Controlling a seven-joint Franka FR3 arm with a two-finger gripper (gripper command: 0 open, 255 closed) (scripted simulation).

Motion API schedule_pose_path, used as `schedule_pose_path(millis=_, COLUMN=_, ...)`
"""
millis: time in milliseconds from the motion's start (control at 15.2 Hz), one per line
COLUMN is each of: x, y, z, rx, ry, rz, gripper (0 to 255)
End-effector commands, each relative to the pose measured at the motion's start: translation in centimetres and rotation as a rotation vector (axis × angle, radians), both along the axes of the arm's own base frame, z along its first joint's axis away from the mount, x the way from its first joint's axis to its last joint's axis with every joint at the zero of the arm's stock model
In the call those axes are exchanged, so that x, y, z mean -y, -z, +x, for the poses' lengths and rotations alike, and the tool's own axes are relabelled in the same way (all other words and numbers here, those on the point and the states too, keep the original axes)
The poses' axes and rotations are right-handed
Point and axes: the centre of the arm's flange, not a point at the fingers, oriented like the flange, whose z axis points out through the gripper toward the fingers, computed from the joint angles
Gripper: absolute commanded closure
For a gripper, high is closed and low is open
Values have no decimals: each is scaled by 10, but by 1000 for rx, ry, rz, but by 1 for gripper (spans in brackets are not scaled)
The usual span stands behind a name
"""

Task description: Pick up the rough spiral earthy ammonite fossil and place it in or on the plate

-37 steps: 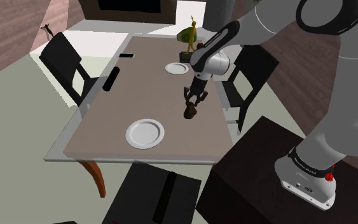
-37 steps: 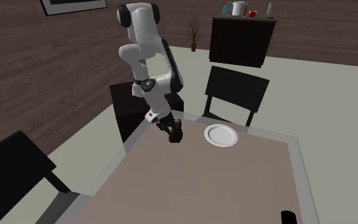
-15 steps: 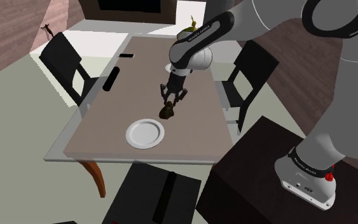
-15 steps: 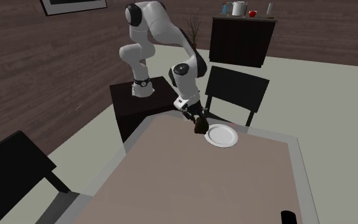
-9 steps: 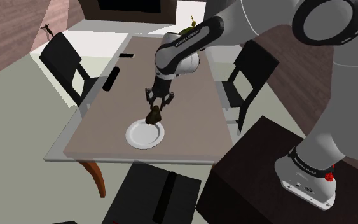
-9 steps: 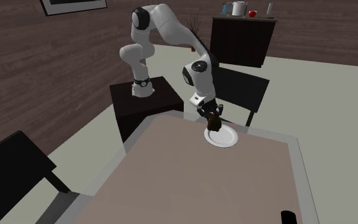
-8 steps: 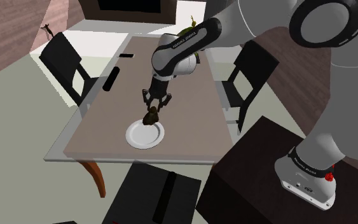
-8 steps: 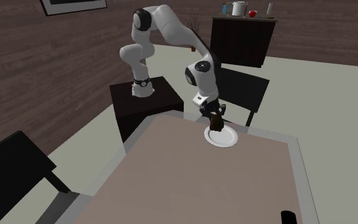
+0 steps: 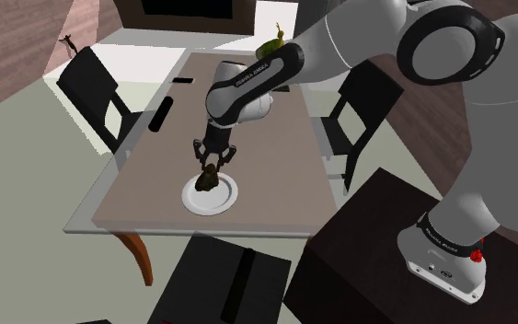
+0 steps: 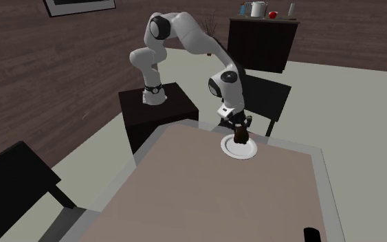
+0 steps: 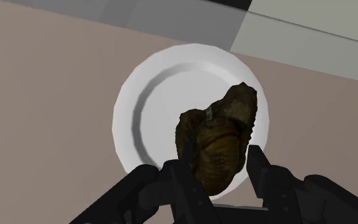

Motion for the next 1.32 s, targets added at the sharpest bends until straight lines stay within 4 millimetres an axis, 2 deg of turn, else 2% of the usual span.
schedule_pose_path(millis=0, x=0, y=9, z=1, rx=1, ry=0, rz=0, gripper=255)
schedule_pose_path(millis=594, x=0, y=56, z=1, rx=1, ry=0, rz=0, gripper=255)
schedule_pose_path(millis=1122, x=0, y=56, z=1, rx=1, ry=0, rz=0, gripper=255)
schedule_pose_path(millis=1188, x=0, y=57, z=2, rx=1, ry=0, rz=0, gripper=0)
schedule_pose_path(millis=1254, x=1, y=59, z=2, rx=1, ry=0, rz=1, gripper=0)
